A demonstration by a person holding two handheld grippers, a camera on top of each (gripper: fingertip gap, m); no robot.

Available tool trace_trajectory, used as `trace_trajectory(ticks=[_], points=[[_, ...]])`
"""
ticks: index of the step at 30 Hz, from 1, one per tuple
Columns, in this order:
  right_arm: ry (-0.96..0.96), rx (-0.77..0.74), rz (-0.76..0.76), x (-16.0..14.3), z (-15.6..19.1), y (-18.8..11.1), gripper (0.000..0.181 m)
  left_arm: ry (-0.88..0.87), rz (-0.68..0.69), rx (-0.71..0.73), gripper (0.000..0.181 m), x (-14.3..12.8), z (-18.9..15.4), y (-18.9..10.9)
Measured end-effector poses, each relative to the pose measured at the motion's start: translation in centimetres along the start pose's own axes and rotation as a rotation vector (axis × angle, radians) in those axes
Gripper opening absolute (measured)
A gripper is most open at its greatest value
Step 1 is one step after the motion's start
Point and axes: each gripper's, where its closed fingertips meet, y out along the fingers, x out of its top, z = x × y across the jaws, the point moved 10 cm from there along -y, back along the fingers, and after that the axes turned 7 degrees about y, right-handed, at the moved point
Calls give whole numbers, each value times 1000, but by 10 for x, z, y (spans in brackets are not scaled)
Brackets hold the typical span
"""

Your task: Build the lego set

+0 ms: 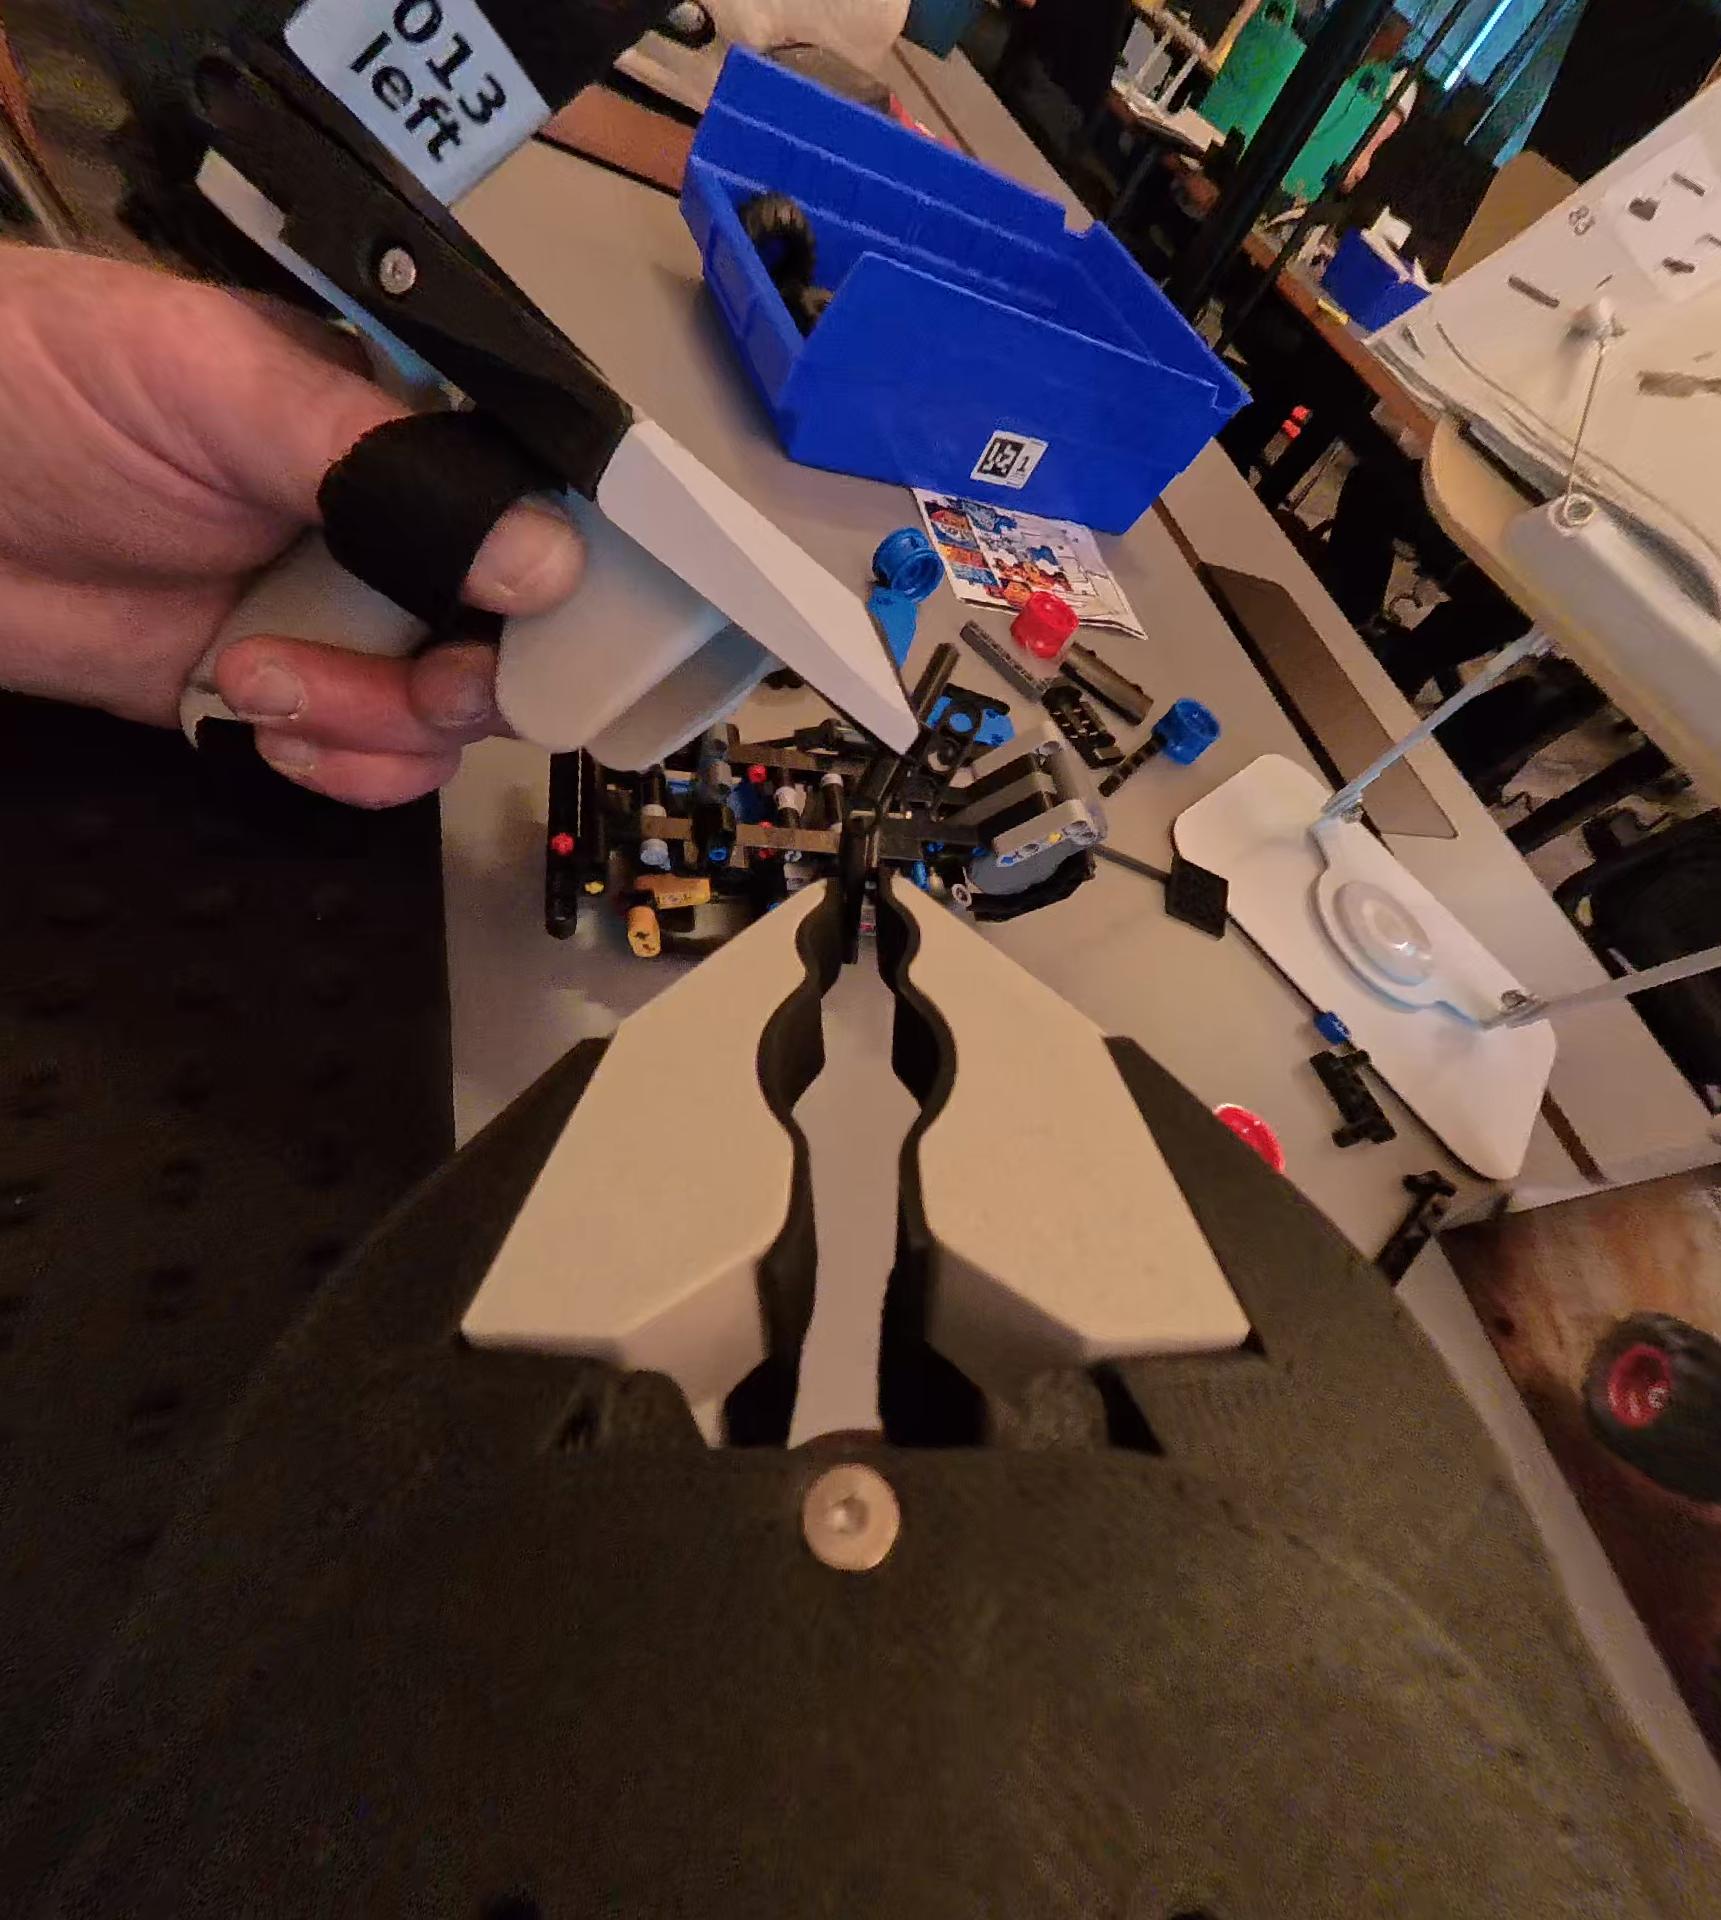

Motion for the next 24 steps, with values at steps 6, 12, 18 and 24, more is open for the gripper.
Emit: trace_trajectory(ticks=[6, 12, 18, 24], points=[[-68, -2, 40, 4, 7, 4, 17, 41, 71, 28, 4, 2, -6, 3], [-71, 2, 45, 6, 6, 4, 22, 138, 152, 104, 4, 6, -6, -5], [-20, -35, 84, 7, 12, 18, 18, 137, 161, 138, 5, 2, -6, -6], [121, 9, 54, 5, 5, 23, 14, 100, 132, 130, 5, 0, 1, -10]])
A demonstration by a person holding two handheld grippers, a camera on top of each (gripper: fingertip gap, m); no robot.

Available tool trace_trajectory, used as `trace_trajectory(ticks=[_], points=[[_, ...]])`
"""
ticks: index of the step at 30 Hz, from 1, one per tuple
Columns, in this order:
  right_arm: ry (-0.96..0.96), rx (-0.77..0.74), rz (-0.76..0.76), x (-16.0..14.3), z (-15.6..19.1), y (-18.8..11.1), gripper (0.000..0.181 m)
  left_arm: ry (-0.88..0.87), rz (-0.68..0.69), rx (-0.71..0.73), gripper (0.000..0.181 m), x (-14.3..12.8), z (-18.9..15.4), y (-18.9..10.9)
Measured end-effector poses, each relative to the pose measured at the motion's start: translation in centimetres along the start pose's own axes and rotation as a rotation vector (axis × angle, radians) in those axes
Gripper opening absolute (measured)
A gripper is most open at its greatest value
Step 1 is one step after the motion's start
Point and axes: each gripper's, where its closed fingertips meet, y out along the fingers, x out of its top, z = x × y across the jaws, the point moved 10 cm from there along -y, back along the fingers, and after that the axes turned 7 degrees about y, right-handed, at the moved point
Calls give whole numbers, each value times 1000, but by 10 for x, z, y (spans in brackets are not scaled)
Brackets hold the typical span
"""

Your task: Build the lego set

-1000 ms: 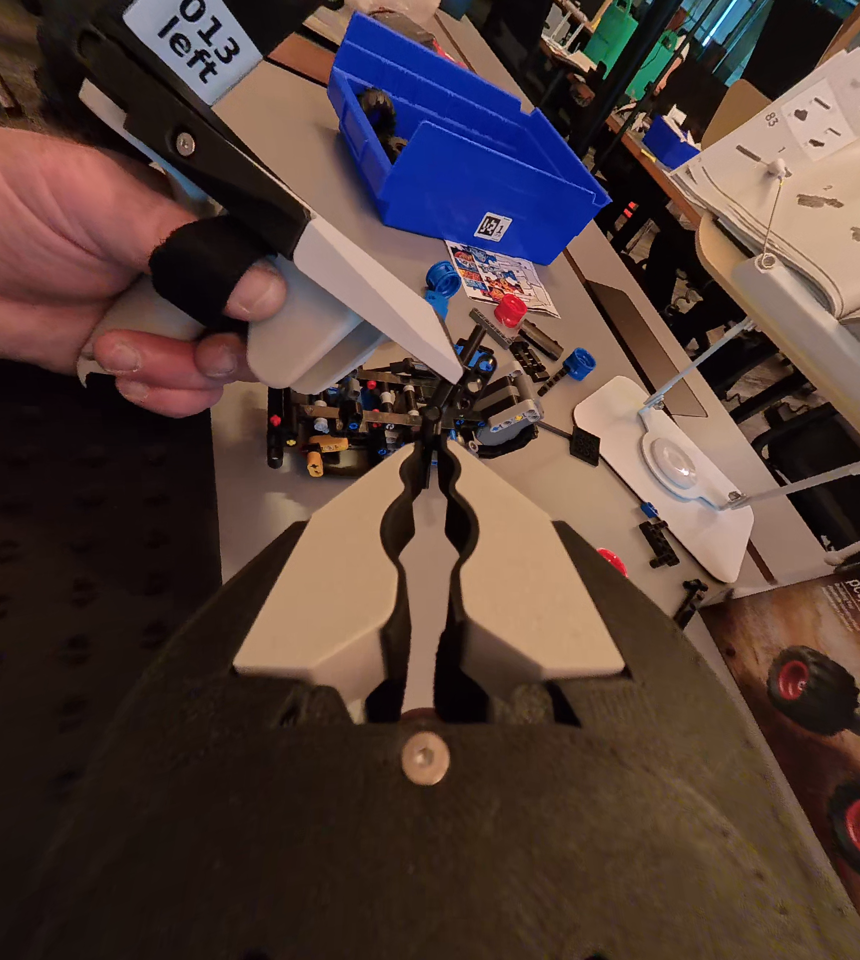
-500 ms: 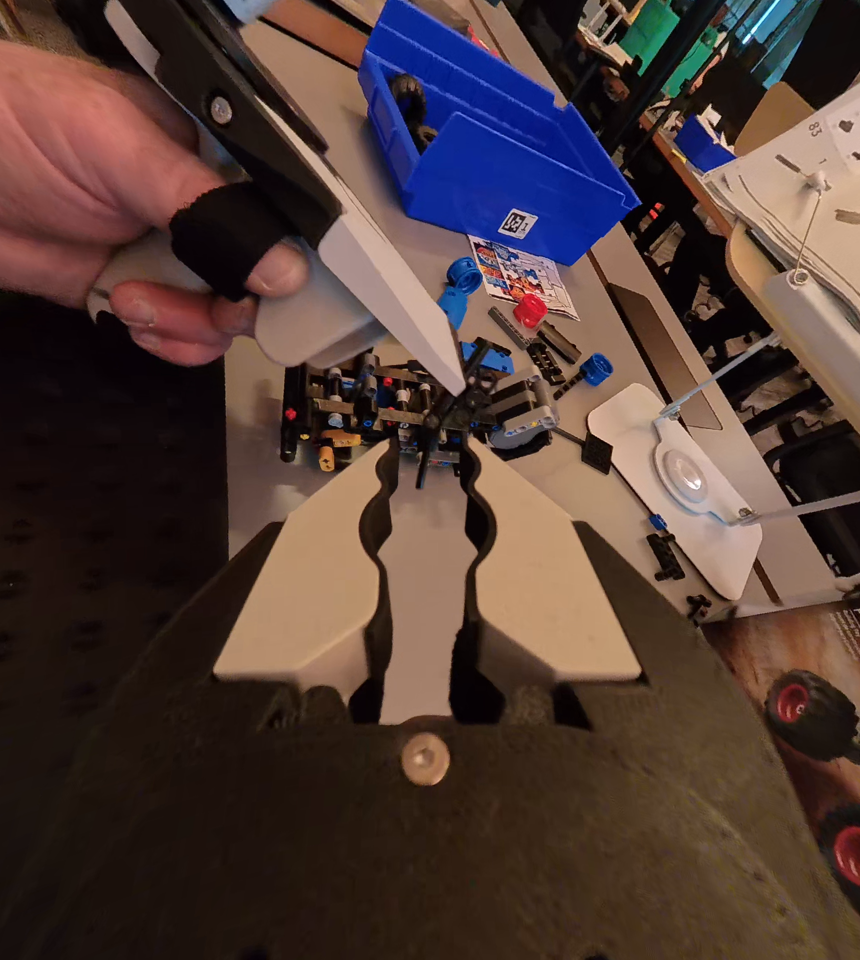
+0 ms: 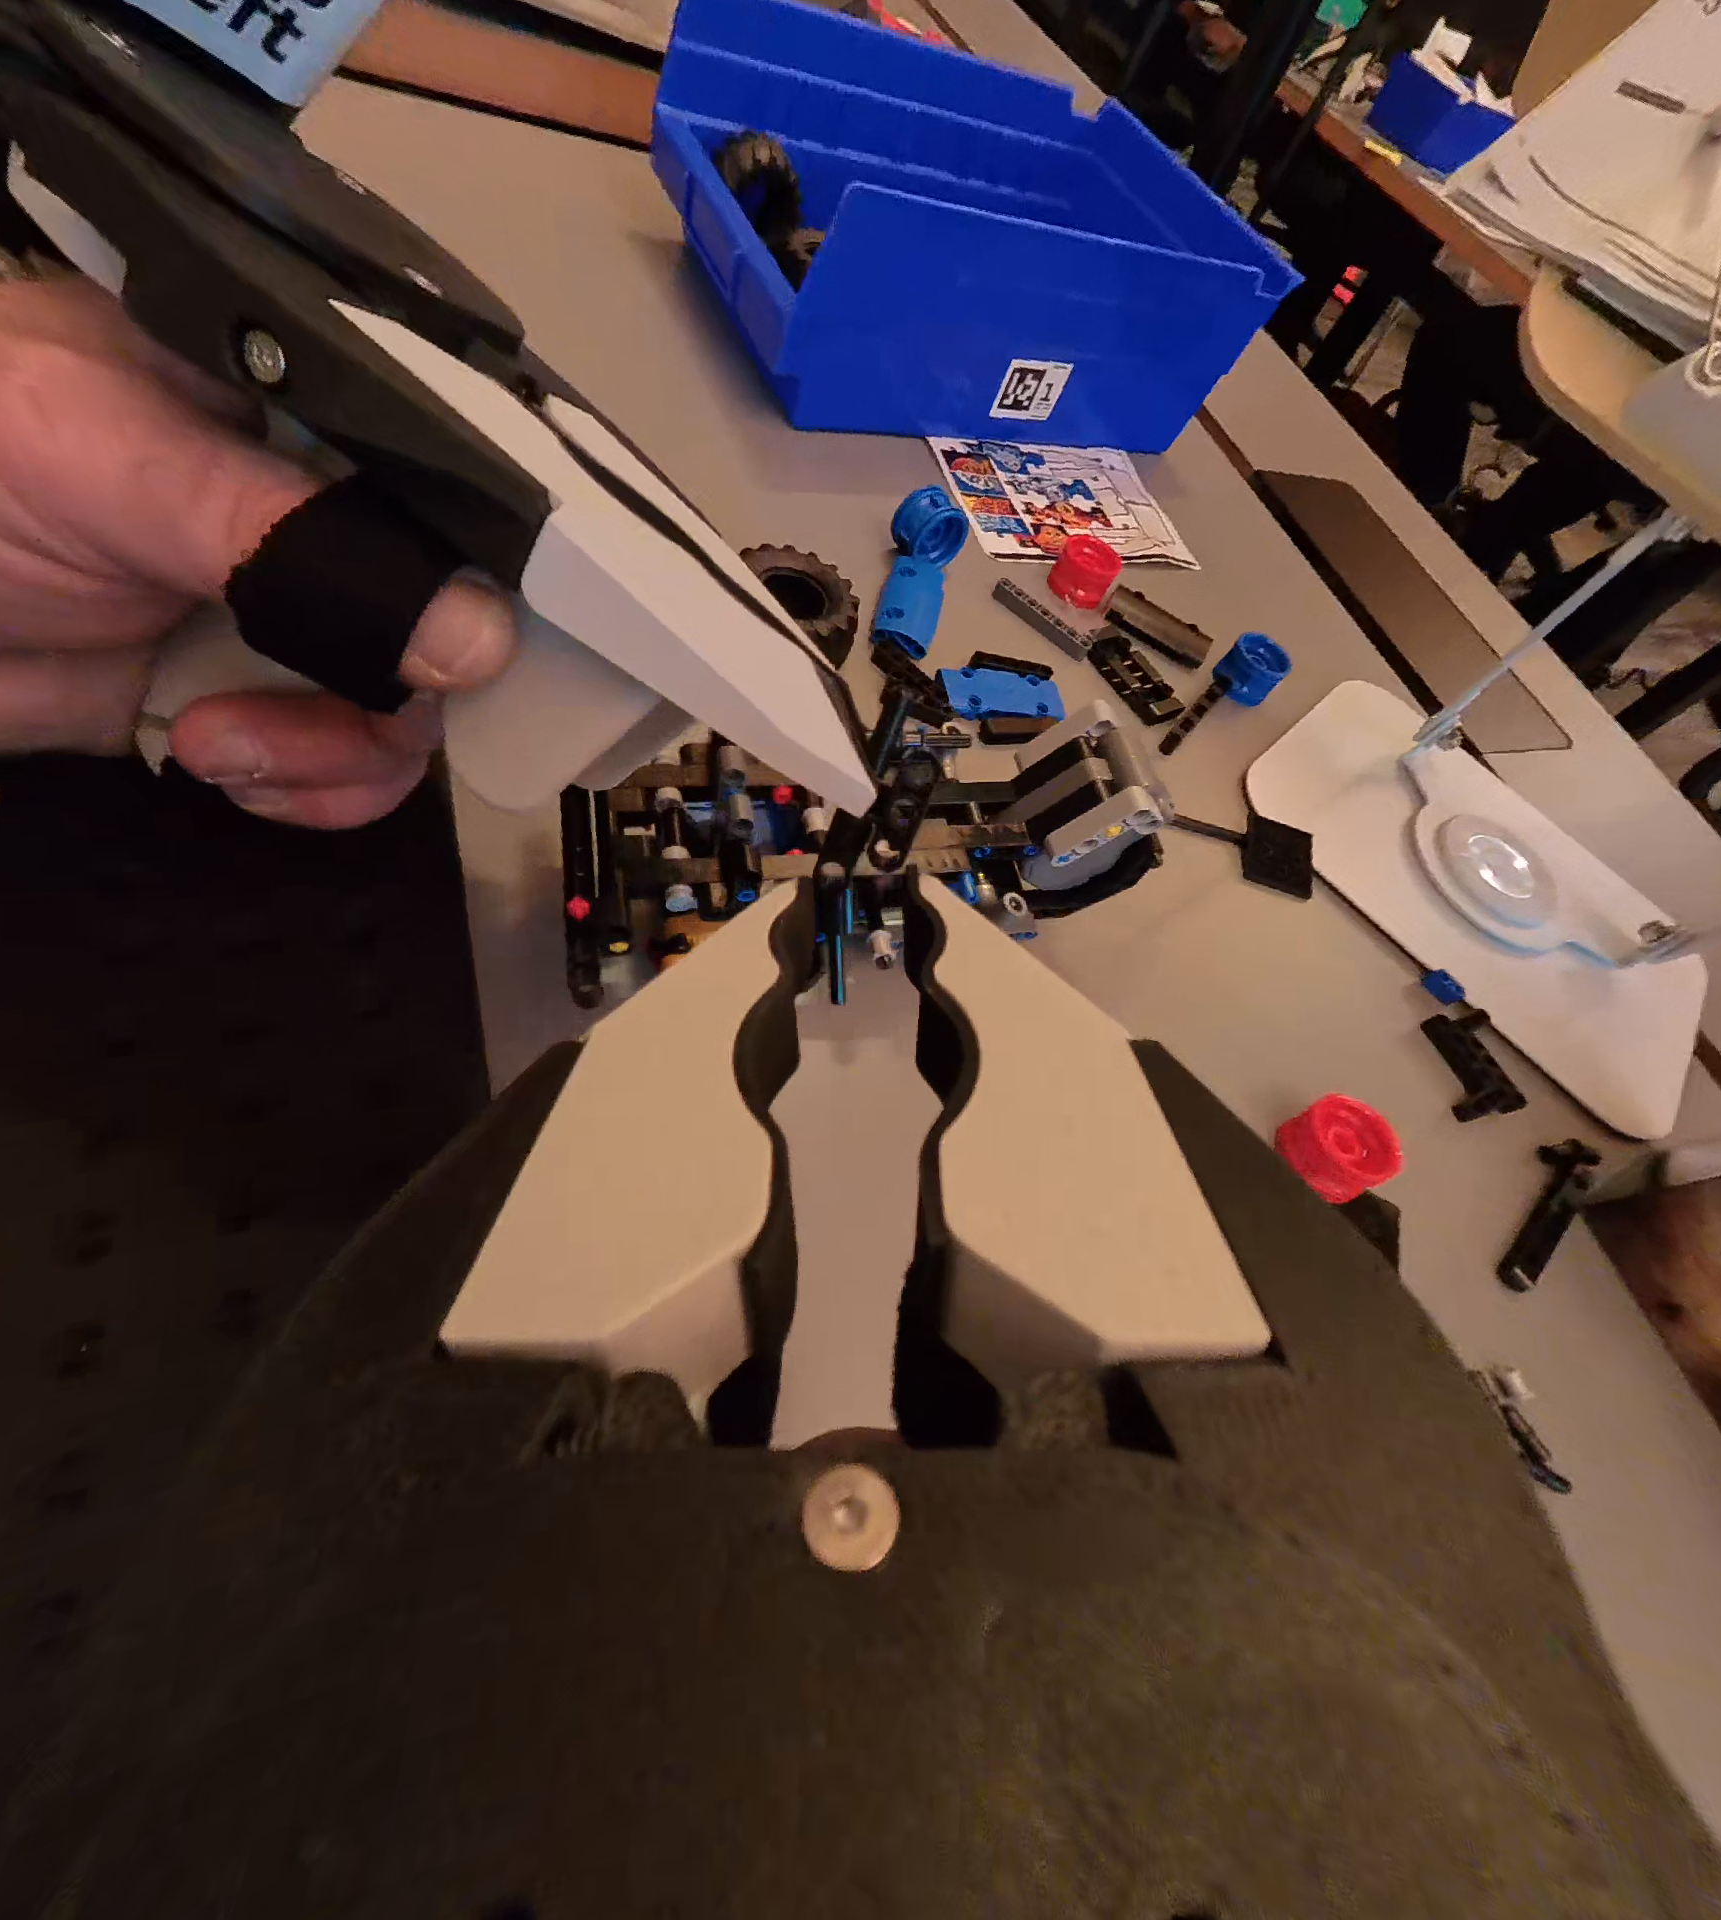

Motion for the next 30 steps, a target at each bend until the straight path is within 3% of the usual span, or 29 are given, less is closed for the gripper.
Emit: trace_trajectory(ticks=[7, 13, 19, 25, 28, 30], points=[[-180, -152, 12, 5, 15, 6, 28, -101, -45, -26, 4, -1, 8, 1], [-216, -221, 16, 4, 15, 11, 16, -150, -54, -45, 6, -5, 6, 1], [-85, -136, -7, 2, 6, 11, 15, -124, -46, -58, 7, -5, 7, 1], [210, 20, -43, -6, -18, 7, 15, 55, -9, -22, 25, 11, 10, -15], [337, 77, -32, -14, -30, 7, 15, 197, 110, 134, 37, 17, 33, -34], [413, 126, -27, -19, -36, 8, 15, 176, 196, 121, 39, 14, 45, -40]])
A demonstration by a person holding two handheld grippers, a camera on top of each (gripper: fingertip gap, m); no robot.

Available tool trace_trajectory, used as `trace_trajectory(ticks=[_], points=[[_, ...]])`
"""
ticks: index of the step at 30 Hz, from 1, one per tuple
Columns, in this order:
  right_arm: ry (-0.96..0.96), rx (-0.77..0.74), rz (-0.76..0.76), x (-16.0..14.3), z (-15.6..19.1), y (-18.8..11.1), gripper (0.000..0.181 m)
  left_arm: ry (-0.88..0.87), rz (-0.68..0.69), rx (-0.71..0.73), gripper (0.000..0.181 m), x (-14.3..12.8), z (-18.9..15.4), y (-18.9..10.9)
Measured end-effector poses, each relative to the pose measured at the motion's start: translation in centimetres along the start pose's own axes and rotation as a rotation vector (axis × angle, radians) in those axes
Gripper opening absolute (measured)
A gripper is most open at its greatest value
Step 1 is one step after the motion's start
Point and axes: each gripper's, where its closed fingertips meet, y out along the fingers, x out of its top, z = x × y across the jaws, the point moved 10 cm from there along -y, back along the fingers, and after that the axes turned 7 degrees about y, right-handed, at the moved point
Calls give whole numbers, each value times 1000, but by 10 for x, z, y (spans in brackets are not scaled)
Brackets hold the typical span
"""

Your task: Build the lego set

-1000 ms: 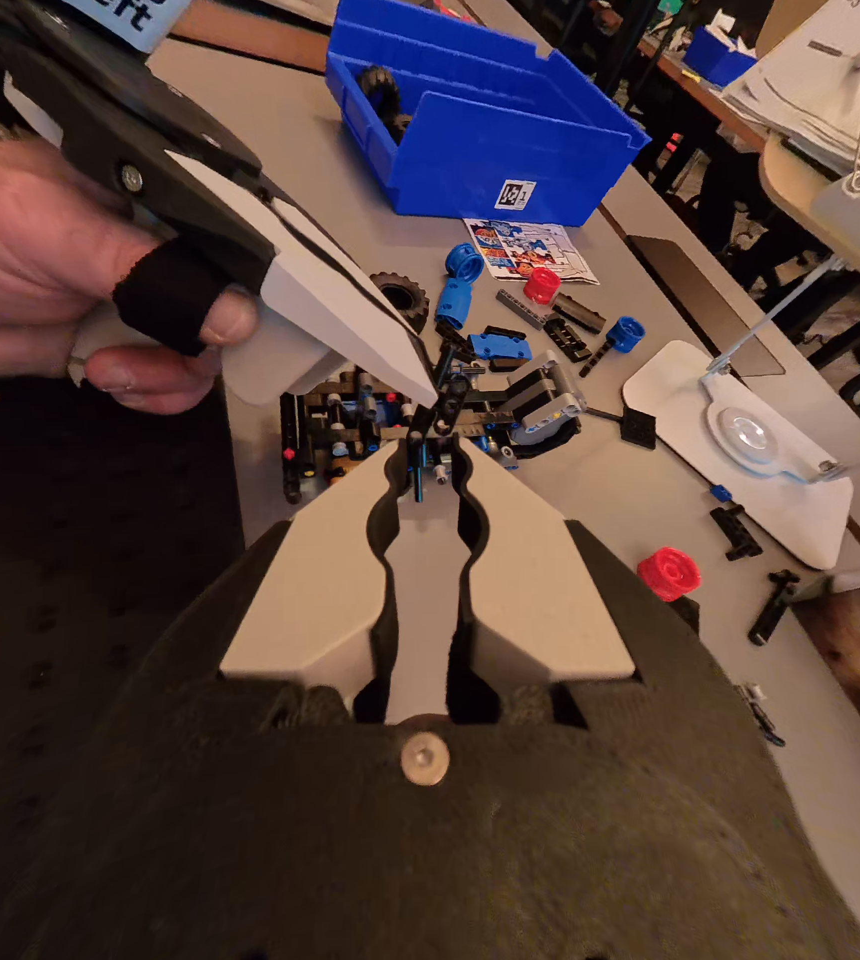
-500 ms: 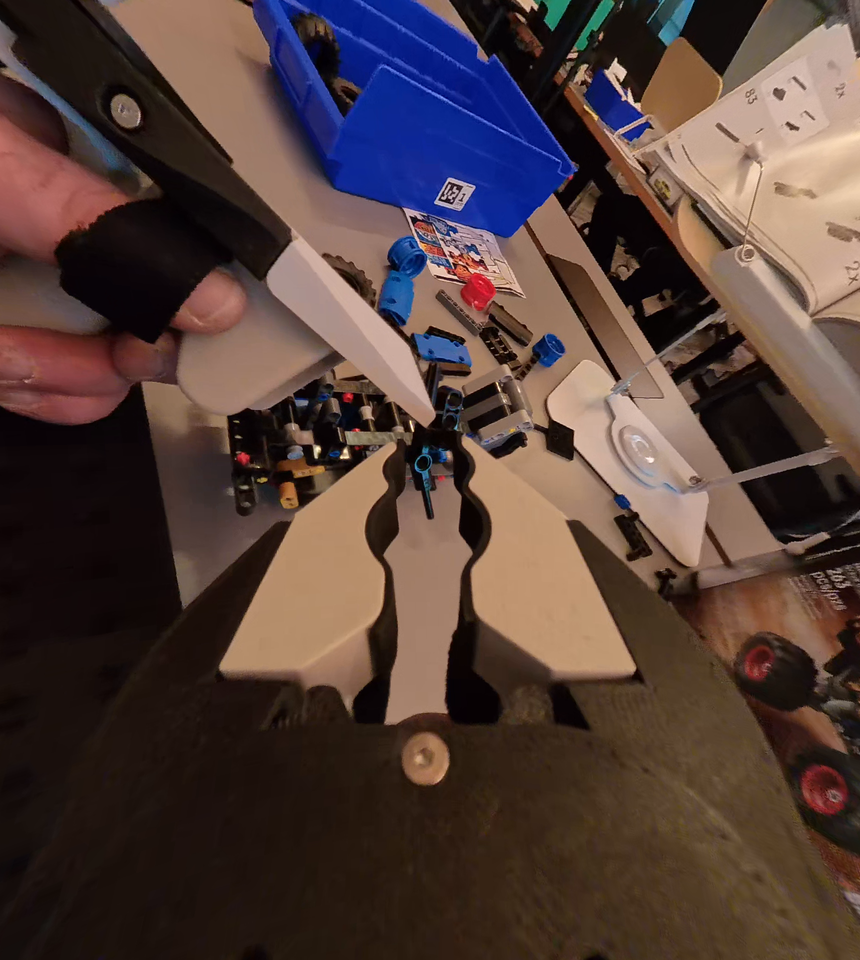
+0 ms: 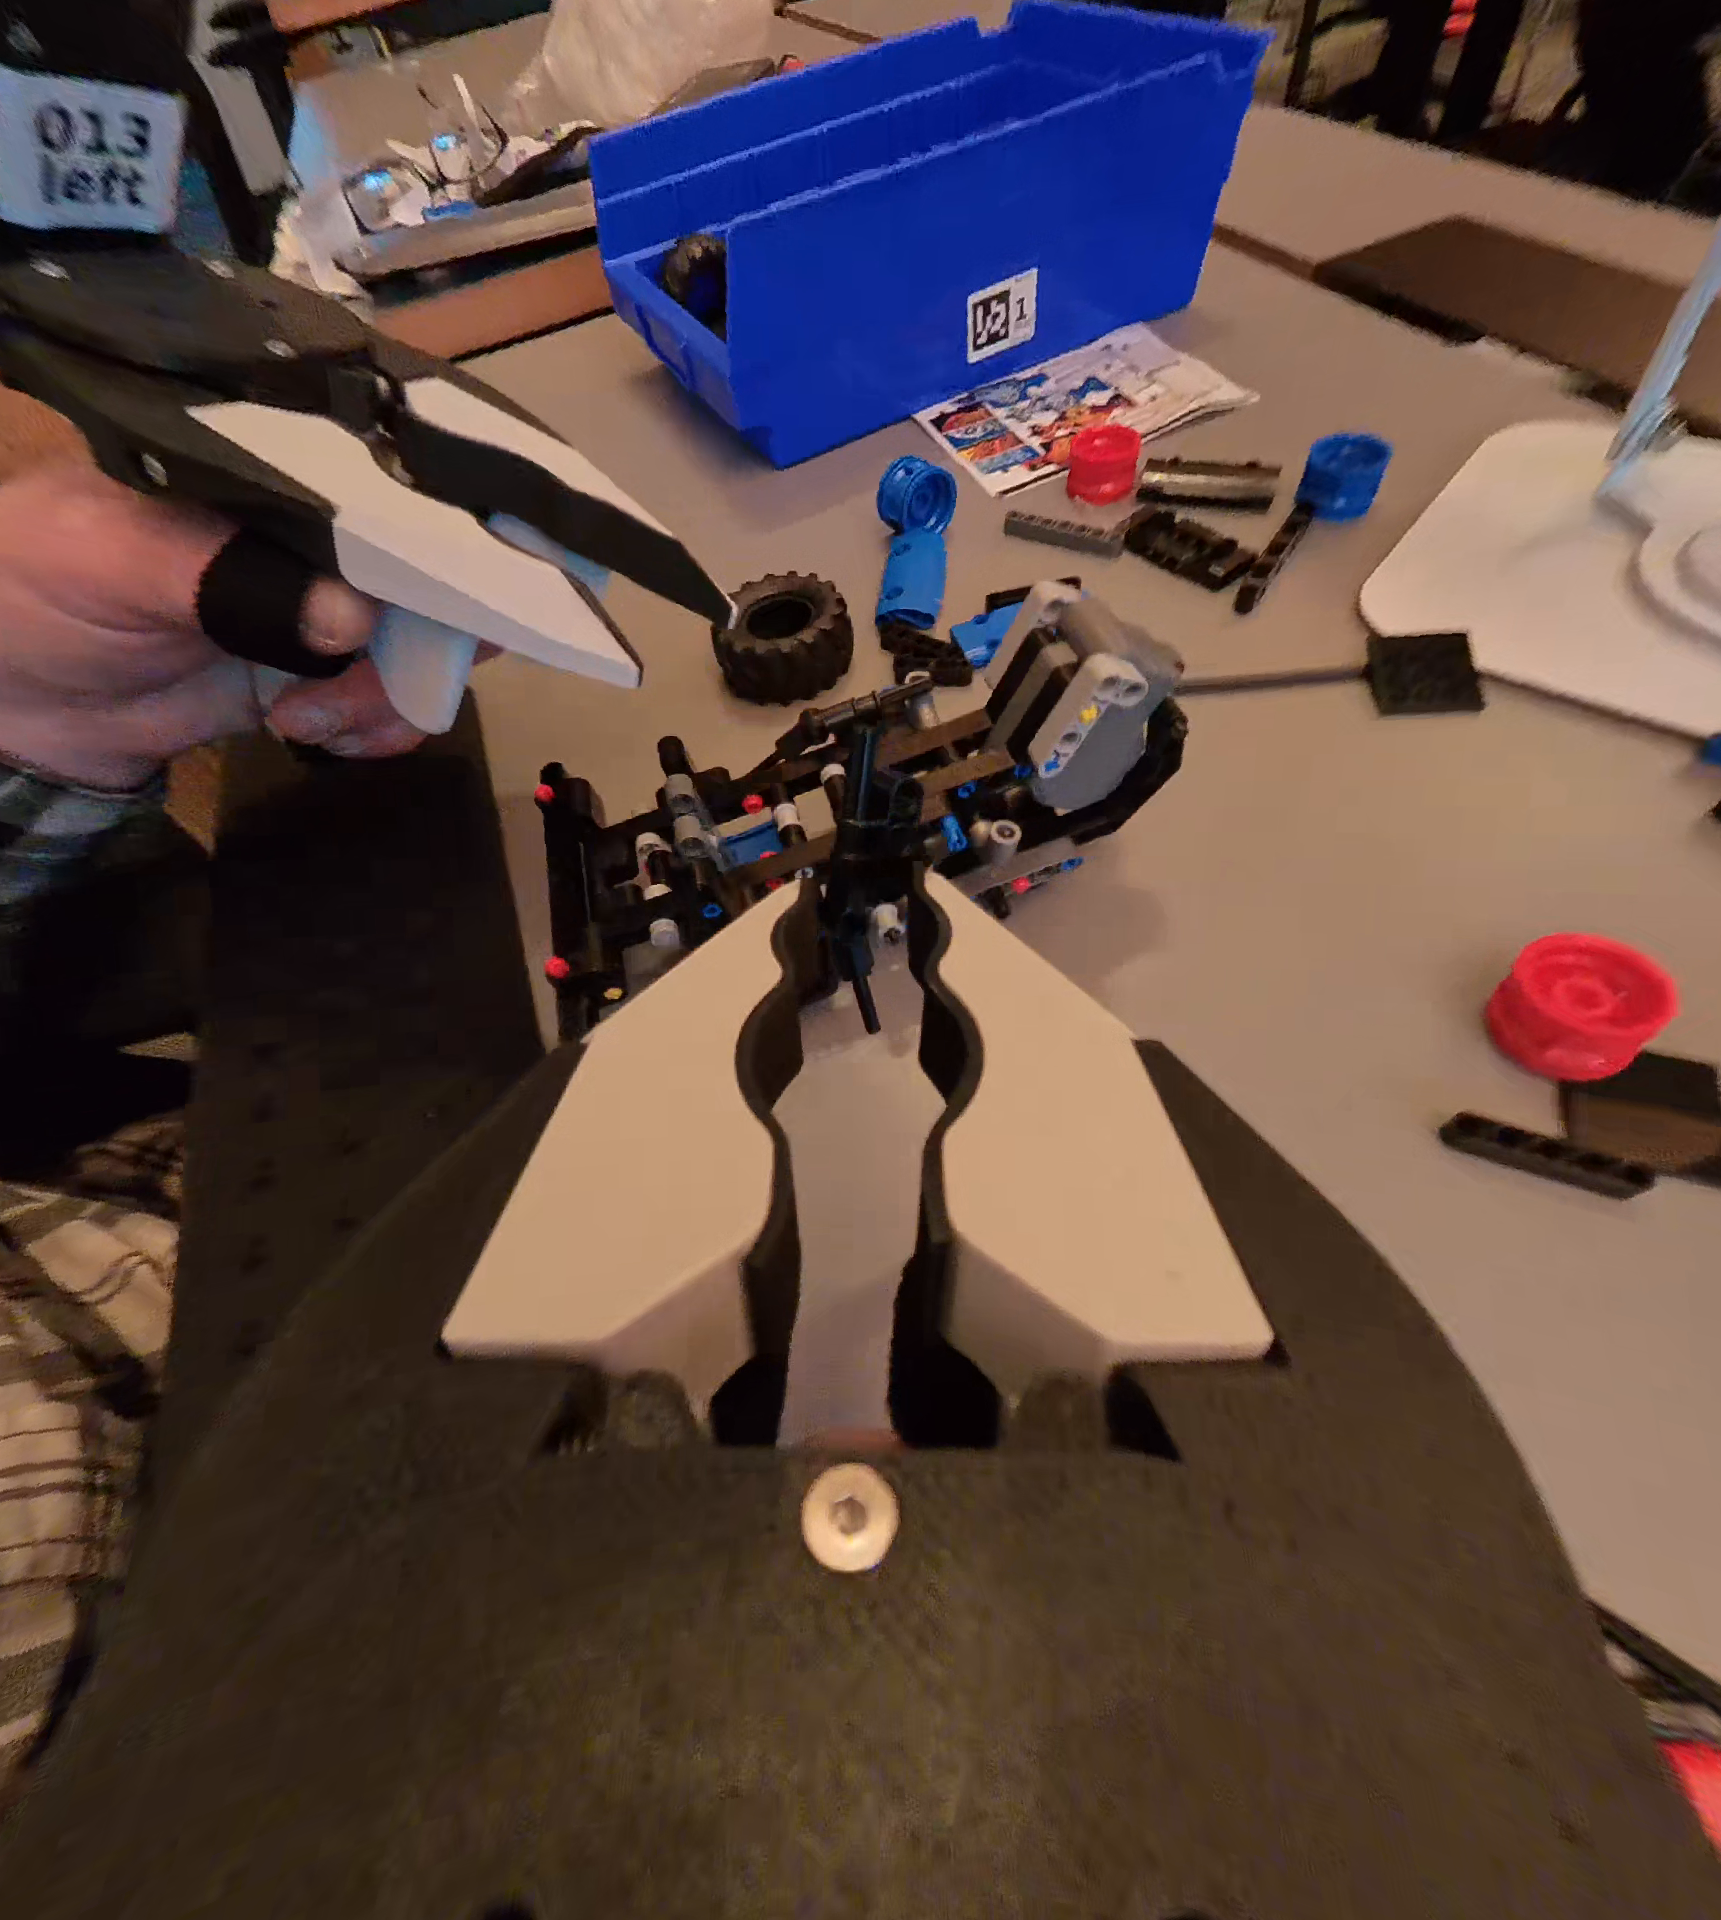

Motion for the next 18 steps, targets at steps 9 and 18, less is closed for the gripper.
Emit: trace_trajectory(ticks=[9, 18], points=[[93, 62, 53, -7, -13, 4, 15, -131, 190, -97, 33, -28, 1, 12], [146, 104, 75, -6, -31, -8, 15, -158, 215, -293, 35, -27, -42, 40]])
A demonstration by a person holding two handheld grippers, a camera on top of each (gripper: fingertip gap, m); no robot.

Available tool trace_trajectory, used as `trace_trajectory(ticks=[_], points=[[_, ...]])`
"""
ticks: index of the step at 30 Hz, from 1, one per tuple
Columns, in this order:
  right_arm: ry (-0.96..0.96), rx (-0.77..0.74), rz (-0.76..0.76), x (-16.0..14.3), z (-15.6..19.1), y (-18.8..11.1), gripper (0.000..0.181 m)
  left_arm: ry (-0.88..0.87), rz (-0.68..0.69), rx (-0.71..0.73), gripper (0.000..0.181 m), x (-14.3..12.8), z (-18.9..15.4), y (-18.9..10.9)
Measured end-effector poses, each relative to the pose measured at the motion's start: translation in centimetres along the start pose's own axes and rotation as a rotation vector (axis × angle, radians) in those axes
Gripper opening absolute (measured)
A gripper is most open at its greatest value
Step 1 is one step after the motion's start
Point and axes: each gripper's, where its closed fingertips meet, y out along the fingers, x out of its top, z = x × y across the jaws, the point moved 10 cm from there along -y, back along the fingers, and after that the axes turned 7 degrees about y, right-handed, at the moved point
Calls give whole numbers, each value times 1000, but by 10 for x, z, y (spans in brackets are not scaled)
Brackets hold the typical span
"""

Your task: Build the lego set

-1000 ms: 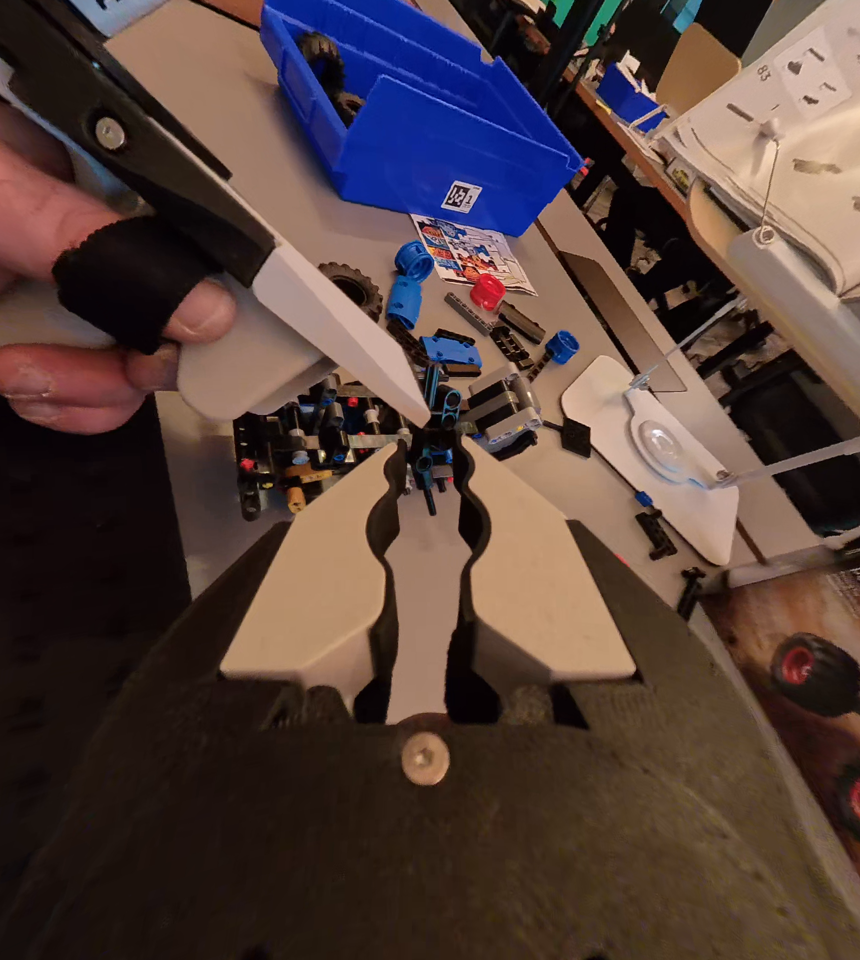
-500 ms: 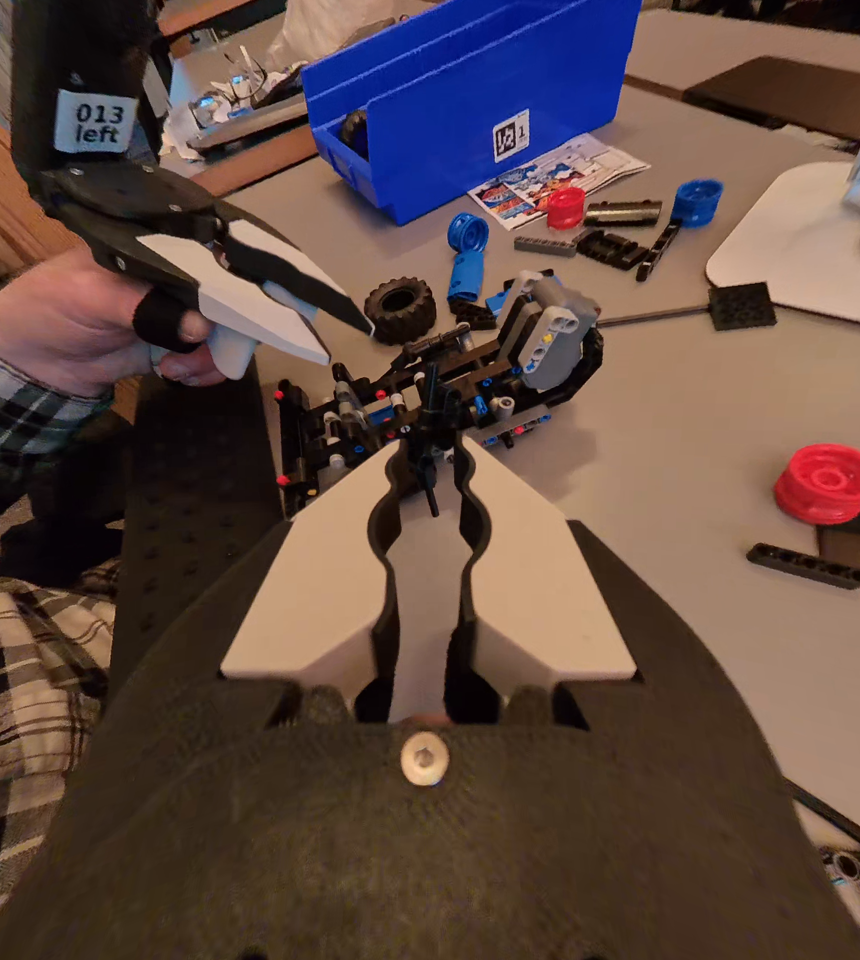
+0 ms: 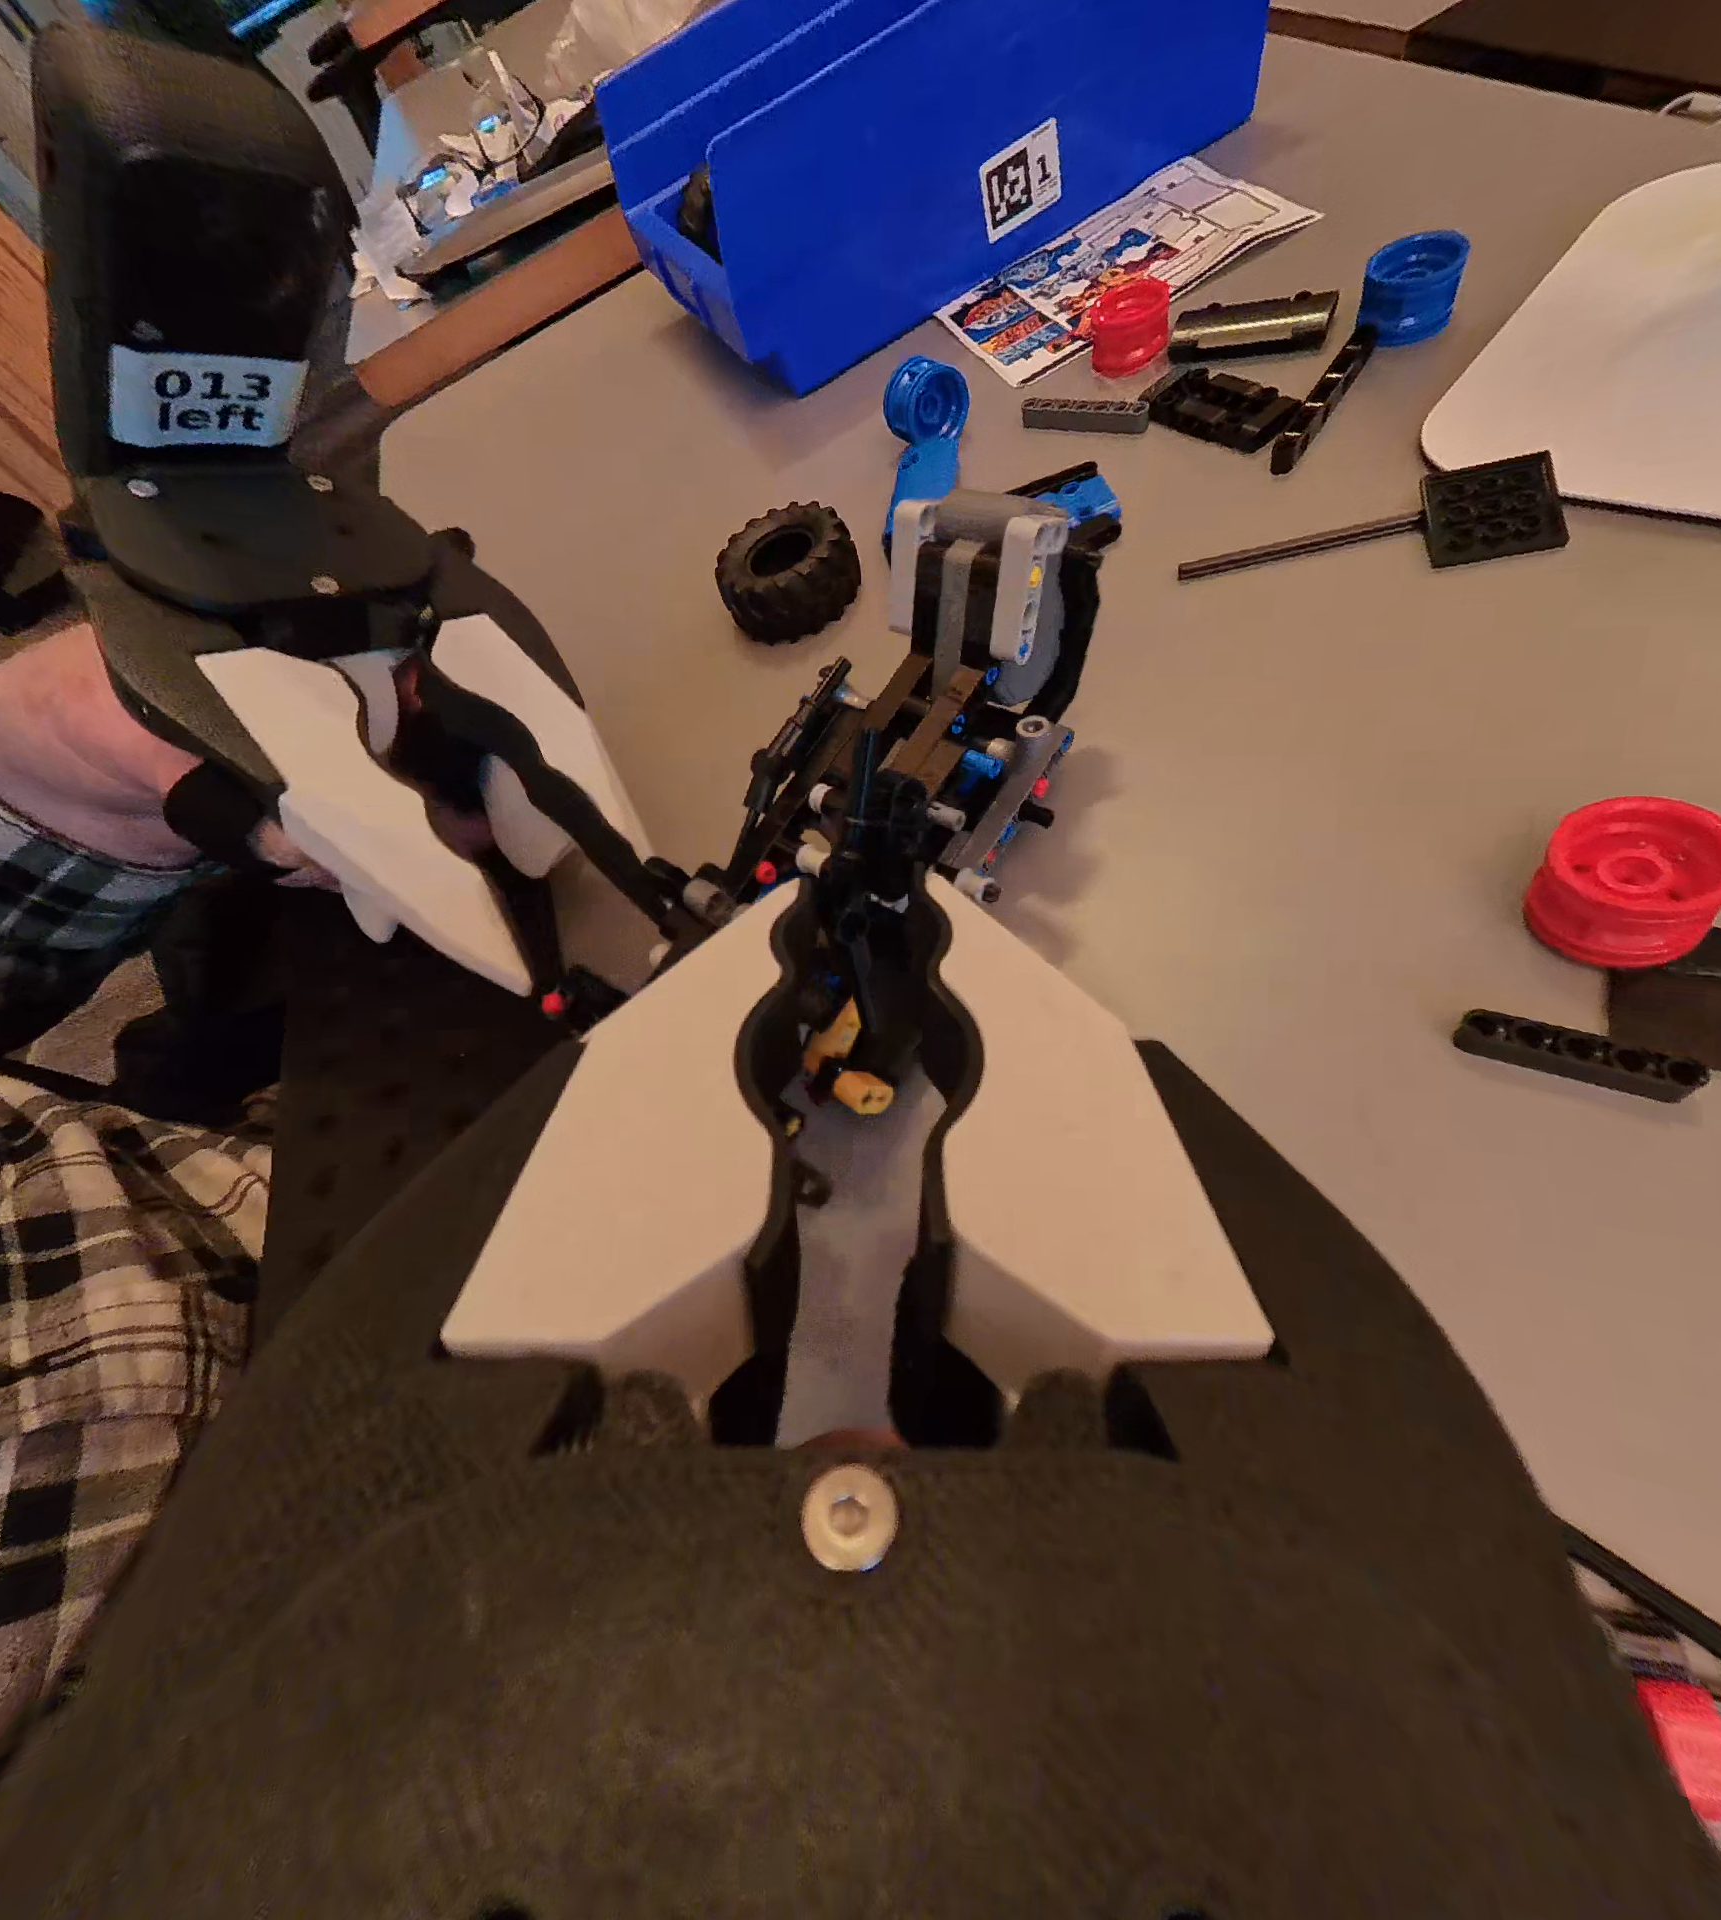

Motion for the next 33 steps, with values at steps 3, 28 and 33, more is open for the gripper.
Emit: trace_trajectory(ticks=[3, 28, 33], points=[[6, 18, 7, 3, -5, -6, 15, 30, 12, 14, 41, 1, -3, -1], [-411, 18, 65, 40, 44, 10, 15, 295, -392, 23, 3, 66, 4, -12], [-393, 26, -18, 44, 40, 6, 14, 206, -457, -27, 2, 70, 12, -16]])
